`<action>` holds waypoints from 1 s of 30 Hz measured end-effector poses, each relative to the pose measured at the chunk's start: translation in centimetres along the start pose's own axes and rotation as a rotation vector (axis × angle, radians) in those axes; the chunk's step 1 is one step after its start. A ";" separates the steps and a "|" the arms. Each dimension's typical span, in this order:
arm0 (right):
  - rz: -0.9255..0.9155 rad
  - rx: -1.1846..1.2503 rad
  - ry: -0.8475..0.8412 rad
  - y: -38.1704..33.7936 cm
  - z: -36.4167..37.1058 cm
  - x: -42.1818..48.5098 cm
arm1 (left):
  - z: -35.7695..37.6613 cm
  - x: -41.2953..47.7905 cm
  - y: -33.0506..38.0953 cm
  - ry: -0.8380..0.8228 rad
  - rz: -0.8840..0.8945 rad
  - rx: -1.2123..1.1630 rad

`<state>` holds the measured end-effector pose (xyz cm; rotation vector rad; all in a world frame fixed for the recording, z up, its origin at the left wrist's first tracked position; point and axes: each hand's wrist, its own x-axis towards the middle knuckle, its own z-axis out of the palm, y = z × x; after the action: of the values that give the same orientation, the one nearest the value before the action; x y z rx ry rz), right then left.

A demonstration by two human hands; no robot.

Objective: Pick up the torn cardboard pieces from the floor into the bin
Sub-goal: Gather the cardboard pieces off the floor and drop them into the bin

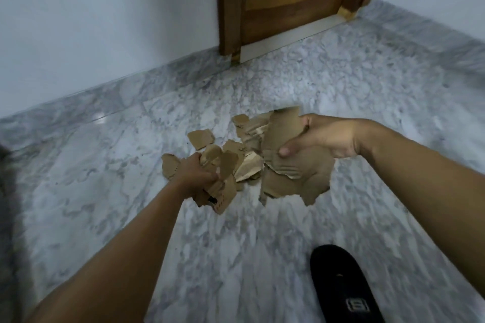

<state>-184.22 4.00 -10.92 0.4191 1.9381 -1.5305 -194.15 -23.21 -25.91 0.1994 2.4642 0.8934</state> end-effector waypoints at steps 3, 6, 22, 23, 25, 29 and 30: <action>0.105 -0.128 -0.026 -1.2 0.0 -0.9 | -0.6 0.2 -0.1 -0.018 0.009 0.027; 0.254 -0.480 -0.062 -0.6 1.7 0.3 | -0.9 -0.5 -0.2 -0.041 -0.010 0.037; 0.054 0.079 -0.037 10.7 11.4 13.4 | -2.9 -5.0 -10.3 0.078 -0.221 0.043; 0.086 0.061 -0.079 10.3 11.4 13.5 | -3.5 -5.2 -10.8 0.129 -0.248 0.029; 0.147 -0.057 -0.129 10.2 11.6 14.0 | -4.2 -5.5 -11.5 0.185 -0.285 -0.055; 0.352 -0.640 -0.001 12.1 14.6 15.9 | -3.8 -6.0 -12.5 0.107 -0.328 -0.114; 0.380 -0.745 0.044 12.7 15.6 16.3 | -3.3 -6.1 -12.6 0.073 -0.319 -0.122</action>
<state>-184.57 -9.48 -33.02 0.4481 2.1377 -0.5064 -190.21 -36.62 -29.19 -0.2659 2.4047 0.9187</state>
